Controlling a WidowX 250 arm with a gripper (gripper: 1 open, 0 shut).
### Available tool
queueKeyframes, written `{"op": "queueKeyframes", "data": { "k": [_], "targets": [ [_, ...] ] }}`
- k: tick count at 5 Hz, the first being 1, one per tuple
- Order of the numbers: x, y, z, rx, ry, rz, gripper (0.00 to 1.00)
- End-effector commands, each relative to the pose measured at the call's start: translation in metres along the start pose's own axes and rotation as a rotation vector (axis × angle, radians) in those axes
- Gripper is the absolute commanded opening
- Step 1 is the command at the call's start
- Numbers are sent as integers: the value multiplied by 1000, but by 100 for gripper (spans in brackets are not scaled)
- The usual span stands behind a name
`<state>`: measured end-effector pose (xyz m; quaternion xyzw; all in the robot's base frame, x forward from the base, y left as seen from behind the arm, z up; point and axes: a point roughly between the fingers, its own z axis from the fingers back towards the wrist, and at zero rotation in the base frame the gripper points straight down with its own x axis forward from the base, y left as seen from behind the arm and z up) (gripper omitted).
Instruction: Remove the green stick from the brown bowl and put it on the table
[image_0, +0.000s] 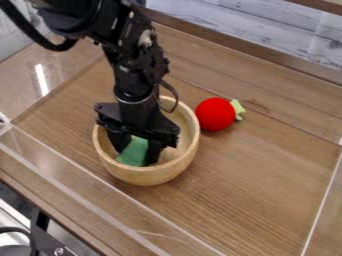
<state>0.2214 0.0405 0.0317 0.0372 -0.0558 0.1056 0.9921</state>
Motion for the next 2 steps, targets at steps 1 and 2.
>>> {"op": "queueKeyframes", "data": {
  "k": [1,2],
  "targets": [
    [3,3,1,-6,-17,2,0],
    [2,3,0,-12,-18,-16,0]
  ]
}}
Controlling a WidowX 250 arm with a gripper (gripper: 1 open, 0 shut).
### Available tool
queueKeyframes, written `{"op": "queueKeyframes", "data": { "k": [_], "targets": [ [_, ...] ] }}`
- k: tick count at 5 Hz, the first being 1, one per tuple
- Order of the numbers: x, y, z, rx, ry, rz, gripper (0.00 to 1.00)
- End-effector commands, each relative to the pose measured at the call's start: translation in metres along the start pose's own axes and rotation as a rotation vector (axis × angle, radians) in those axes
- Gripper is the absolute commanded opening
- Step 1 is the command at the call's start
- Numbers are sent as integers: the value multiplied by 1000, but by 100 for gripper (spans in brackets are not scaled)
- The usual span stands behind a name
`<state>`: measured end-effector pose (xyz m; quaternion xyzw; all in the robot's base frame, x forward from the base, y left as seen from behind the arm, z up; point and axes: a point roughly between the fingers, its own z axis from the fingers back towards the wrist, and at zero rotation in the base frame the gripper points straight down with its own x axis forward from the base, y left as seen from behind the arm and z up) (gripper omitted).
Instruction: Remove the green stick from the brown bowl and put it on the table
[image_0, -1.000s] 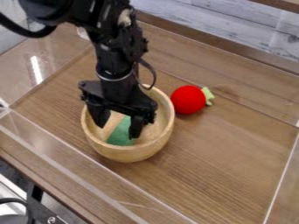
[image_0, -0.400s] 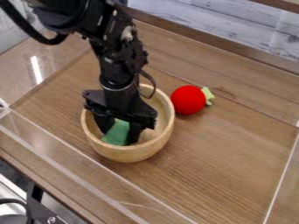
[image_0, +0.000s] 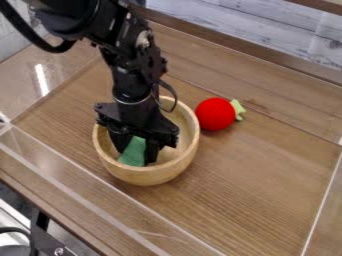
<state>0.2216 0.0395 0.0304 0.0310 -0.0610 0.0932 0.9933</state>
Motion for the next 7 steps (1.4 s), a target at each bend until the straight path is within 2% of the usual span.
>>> {"op": "queueKeyframes", "data": {
  "k": [1,7],
  "targets": [
    [1,4,0,-2,-8,-6,0],
    [-7,-1,-1,-13,-3,-43,0]
  ]
}}
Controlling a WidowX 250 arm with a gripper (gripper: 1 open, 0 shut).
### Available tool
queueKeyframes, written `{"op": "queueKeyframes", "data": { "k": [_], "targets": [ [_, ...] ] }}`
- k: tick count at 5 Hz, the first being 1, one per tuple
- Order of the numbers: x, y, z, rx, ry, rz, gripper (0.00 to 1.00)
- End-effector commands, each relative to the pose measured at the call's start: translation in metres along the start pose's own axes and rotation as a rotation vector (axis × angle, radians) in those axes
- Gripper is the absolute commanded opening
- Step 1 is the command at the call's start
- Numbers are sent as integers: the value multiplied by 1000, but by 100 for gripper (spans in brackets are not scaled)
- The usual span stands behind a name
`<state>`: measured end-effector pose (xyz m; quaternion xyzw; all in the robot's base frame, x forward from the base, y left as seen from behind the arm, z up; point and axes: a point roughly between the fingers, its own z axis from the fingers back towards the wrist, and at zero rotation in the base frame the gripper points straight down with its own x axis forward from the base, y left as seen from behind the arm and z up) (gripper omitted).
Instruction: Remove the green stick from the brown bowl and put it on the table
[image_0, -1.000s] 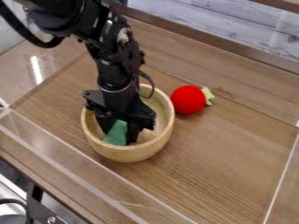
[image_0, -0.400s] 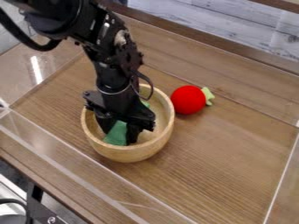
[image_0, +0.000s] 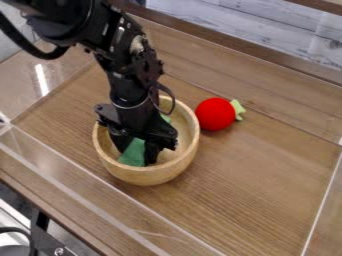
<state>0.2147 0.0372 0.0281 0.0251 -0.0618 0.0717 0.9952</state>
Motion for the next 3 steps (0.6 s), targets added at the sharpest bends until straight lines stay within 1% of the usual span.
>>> {"op": "queueKeyframes", "data": {
  "k": [1,2,3],
  "targets": [
    [0,-1,0,2,1,-4,0],
    [2,-4,14,14,-17,-7,0],
    [4,-6,25,18,-30,-7,0]
  ]
}}
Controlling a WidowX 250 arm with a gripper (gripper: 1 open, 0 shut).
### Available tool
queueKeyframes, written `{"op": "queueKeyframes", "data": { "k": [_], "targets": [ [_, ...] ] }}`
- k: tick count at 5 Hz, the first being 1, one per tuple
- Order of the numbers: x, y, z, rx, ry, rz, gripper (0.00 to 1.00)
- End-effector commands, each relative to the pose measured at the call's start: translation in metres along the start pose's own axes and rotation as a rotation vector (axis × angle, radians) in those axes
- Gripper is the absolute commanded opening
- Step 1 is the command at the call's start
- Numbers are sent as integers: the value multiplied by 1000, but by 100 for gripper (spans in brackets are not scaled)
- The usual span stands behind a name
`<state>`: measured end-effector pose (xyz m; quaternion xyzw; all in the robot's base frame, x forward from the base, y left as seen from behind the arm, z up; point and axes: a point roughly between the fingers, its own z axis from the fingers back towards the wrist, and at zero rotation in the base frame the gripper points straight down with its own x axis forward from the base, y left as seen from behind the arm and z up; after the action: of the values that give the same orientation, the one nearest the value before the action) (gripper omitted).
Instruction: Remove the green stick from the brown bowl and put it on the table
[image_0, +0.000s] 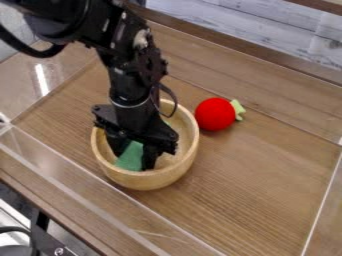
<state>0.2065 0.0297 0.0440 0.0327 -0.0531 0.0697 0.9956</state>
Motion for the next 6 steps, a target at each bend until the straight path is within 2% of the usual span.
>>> {"op": "queueKeyframes", "data": {
  "k": [1,4,5,6],
  "targets": [
    [13,-2,17,1,-59,-1,0],
    [22,-17,54,-5,-97,2,0],
    [25,-28,64,-7,-103,4,0],
    [28,-51,71,-17,-103,8,0]
  ]
}}
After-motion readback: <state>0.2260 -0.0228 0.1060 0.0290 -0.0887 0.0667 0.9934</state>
